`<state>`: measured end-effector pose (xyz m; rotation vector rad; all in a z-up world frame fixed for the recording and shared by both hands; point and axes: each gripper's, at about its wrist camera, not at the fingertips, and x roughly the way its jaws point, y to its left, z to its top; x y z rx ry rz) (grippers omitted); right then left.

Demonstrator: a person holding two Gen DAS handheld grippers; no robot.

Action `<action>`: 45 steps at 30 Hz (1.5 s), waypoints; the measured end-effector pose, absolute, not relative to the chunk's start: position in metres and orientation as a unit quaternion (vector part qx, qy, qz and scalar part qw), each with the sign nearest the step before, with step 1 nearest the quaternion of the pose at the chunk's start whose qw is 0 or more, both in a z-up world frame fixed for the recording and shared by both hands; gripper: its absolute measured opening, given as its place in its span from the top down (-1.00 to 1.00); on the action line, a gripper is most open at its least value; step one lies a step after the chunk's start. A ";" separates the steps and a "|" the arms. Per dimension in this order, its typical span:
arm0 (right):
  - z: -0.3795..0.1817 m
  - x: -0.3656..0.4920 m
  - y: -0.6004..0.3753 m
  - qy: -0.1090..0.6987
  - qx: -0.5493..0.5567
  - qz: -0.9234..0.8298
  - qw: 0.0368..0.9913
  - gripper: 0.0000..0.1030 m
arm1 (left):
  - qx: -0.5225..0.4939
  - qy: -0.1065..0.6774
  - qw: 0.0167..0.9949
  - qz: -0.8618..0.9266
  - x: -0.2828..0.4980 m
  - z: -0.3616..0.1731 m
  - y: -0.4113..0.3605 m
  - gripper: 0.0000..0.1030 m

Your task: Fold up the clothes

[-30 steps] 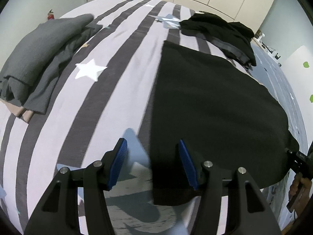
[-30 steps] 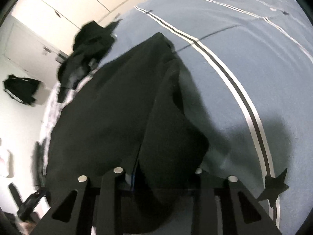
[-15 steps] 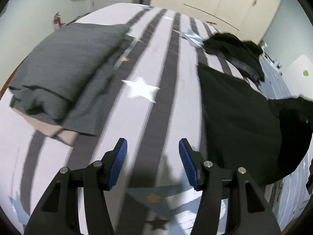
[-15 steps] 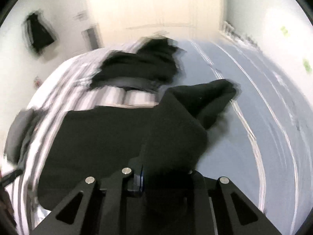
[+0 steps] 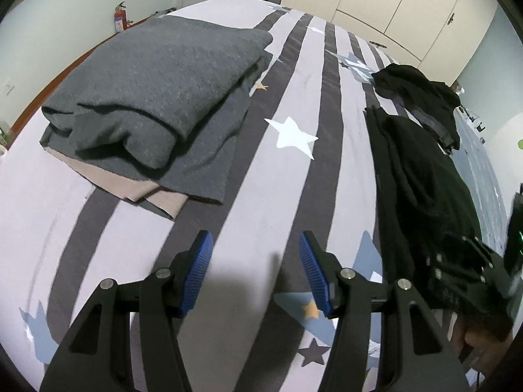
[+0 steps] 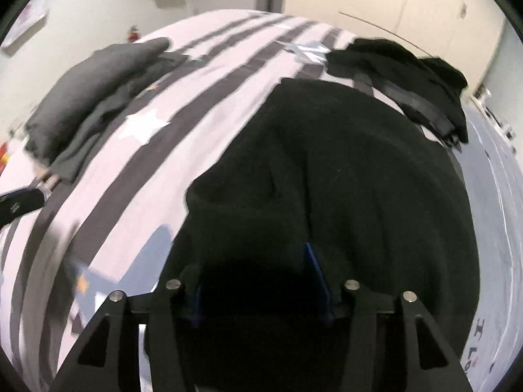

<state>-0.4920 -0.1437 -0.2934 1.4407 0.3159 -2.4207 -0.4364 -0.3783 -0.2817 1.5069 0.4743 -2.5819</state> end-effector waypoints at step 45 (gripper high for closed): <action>-0.315 -0.466 0.080 -0.126 0.550 -0.808 0.168 0.18 | 0.570 0.144 0.028 -0.808 -0.406 -0.312 -0.255 0.56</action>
